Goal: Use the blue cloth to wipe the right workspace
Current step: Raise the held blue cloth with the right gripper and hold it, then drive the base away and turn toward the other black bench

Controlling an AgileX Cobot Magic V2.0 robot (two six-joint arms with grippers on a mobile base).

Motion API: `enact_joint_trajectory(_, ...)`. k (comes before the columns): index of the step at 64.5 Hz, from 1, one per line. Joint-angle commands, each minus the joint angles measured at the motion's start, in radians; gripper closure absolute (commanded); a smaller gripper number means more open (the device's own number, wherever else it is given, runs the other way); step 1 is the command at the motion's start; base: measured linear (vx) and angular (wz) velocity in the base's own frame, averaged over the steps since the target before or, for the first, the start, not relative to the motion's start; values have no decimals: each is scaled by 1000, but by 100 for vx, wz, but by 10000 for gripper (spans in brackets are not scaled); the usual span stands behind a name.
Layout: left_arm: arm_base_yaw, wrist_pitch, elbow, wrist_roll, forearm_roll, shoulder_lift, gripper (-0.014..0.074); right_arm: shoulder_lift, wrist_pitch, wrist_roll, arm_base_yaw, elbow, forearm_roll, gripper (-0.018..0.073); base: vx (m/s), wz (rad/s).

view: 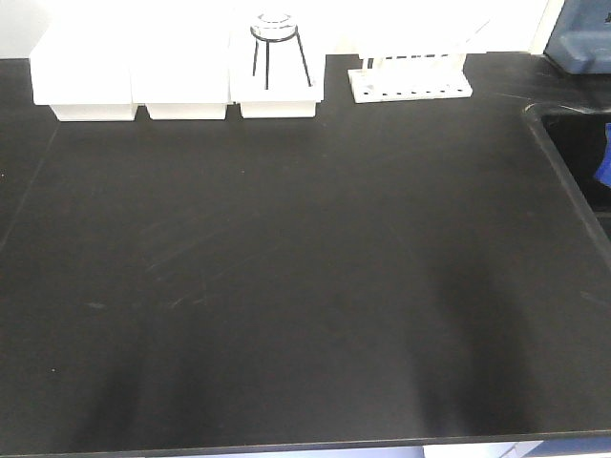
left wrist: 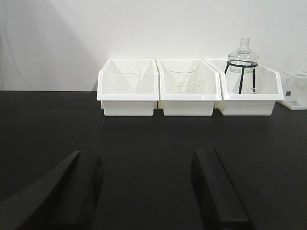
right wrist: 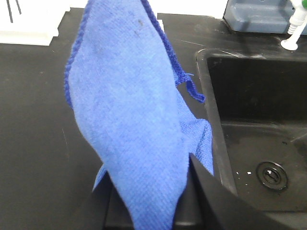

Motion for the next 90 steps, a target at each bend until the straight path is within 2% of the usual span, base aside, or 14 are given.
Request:
enact_joint_trajectory(1, -5, -78, 31, -8, -3, 10, 74, 1, -71, -10, -4, -31, -8, 557, 0, 0)
enact_joint_trajectory(90, -5, -78, 31, -8, -3, 10, 74, 1, -71, -10, -4, -31, -8, 557, -4, 0)
